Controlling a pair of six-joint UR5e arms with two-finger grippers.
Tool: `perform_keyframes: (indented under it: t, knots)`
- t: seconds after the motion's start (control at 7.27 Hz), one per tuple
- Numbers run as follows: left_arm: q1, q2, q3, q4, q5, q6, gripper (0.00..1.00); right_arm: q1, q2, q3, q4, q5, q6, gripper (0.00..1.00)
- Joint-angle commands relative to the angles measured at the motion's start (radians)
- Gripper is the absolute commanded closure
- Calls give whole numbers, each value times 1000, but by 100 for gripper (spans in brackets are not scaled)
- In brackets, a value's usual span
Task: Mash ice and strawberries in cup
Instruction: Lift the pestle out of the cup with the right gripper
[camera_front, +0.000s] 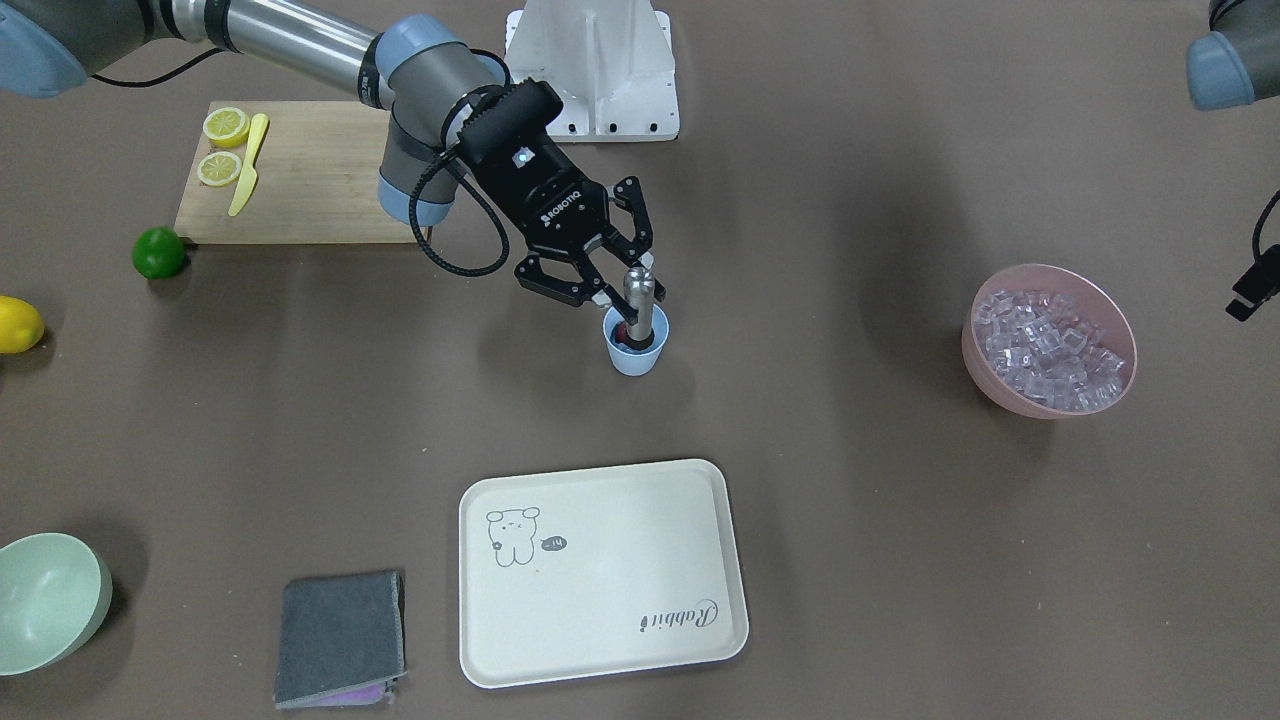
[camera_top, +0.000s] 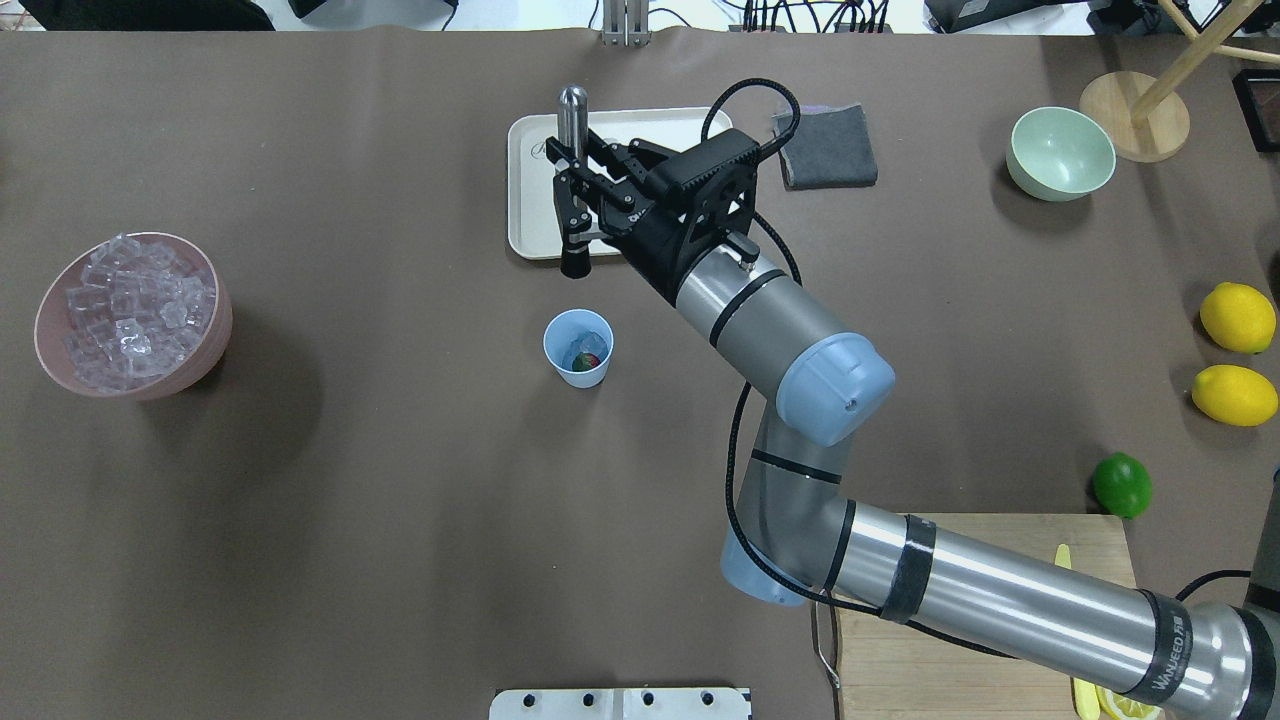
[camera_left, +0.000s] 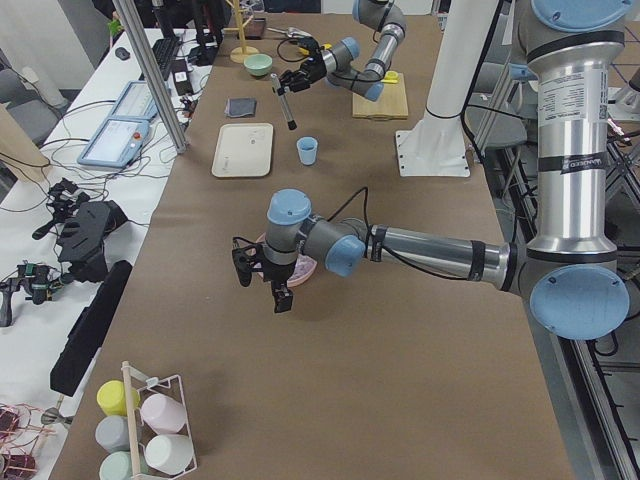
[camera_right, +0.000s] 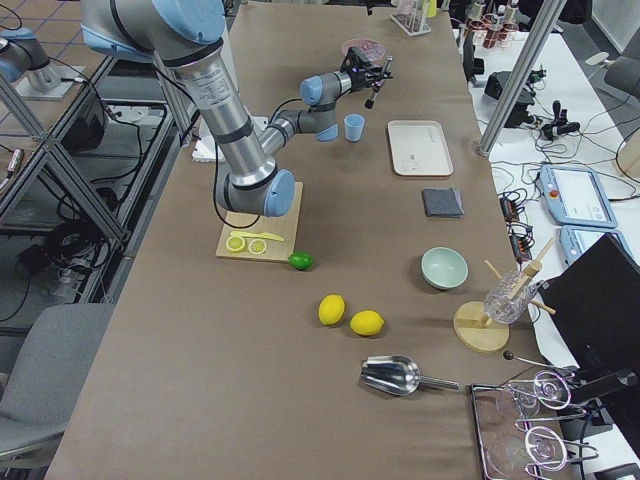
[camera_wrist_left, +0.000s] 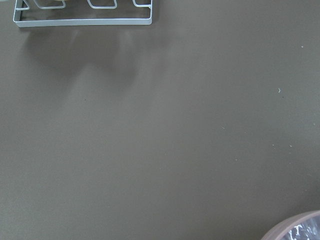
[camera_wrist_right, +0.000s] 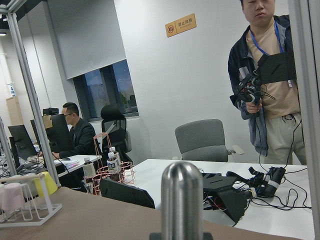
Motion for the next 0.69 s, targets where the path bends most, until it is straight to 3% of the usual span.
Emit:
perform_keyframes:
  t: [0.0, 0.28, 0.55]
  knots:
    - [0, 7, -4, -84, -1, 2, 3, 99, -4, 35, -174, 65, 118, 100]
    - [0, 7, -16, -214, 1, 44, 3, 284, -71, 37, -361, 268, 251, 100]
    - [3, 3, -16, -294, 2, 181, 3, 476, -281, 32, -402, 561, 313, 100]
